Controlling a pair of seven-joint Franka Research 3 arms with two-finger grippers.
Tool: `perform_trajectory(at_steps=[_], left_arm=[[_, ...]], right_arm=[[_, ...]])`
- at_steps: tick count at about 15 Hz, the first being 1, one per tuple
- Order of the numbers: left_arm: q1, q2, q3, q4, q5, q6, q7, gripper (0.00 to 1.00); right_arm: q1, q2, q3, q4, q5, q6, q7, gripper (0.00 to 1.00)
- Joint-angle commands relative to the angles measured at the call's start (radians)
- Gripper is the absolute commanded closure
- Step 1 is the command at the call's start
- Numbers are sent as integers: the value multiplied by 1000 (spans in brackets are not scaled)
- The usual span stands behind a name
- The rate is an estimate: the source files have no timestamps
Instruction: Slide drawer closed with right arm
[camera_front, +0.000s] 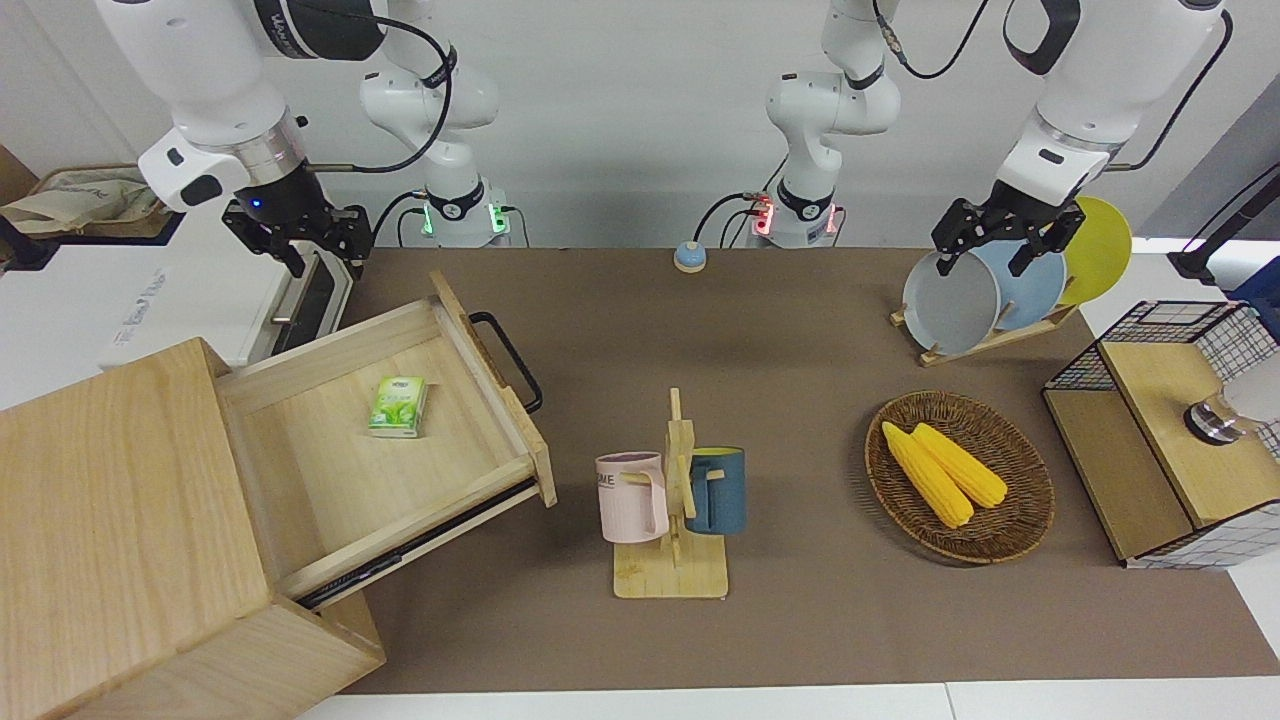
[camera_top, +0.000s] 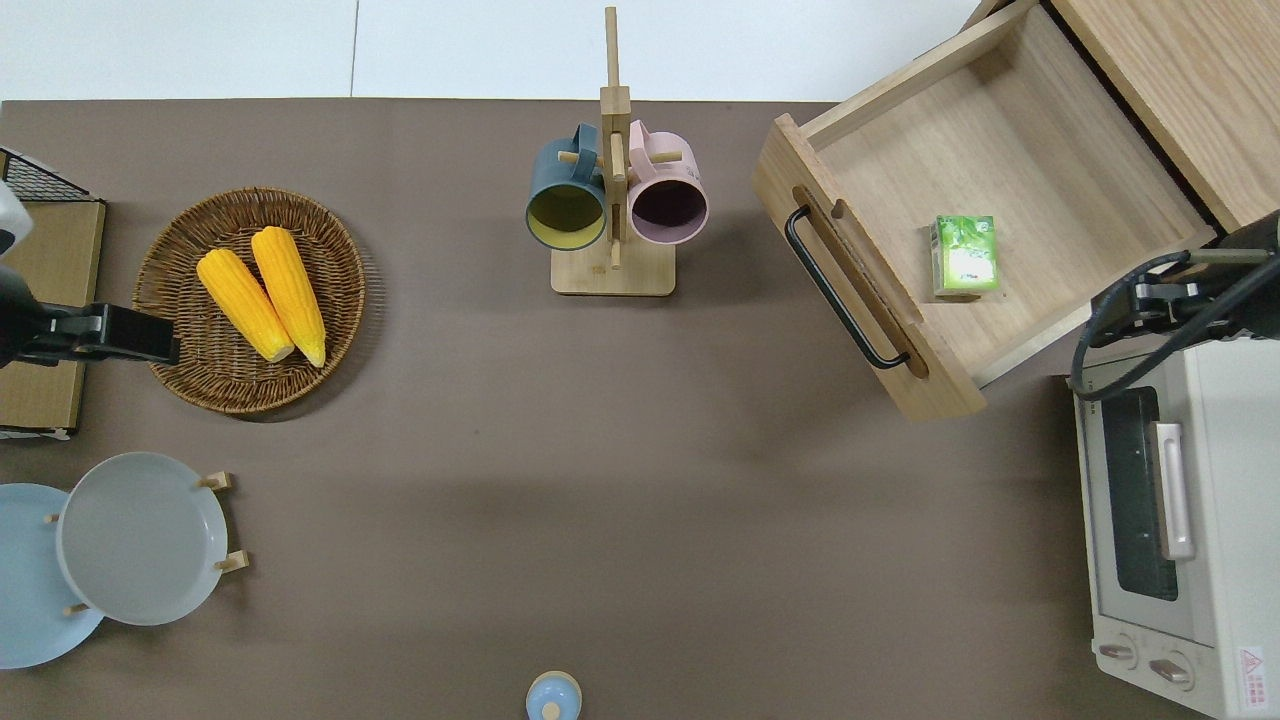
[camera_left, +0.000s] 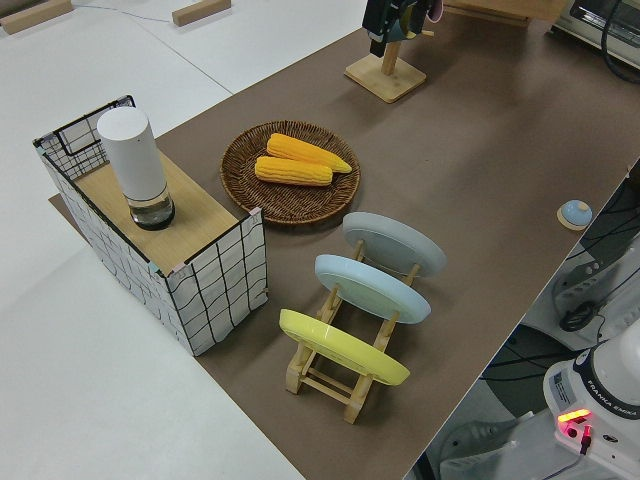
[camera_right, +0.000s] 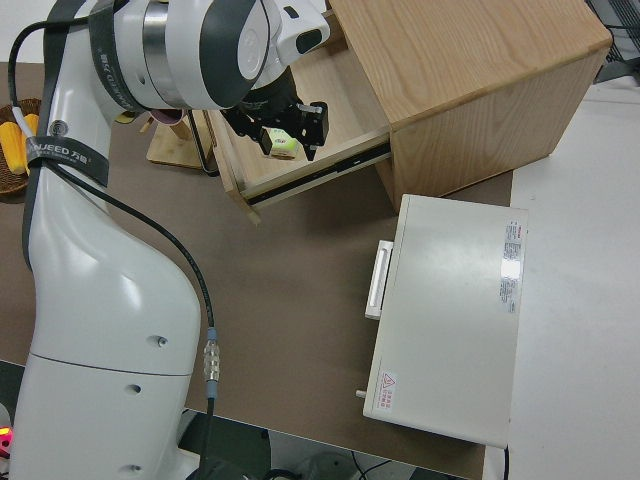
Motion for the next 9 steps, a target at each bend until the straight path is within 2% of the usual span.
perform_trajectory(at_steps=[1,2,9], left_arm=[[-18,14,17,22,12,0,8,2],[-18,14,17,22,14,0,8,5],[-18,14,17,22,12,0,8,2]], right_arm=[[-8,-9,1,9,22,-22,-44,895],[-8,-9,1,9,22,-27,-46,998],[-6,-18,1,11,22,-28,-49,1000]])
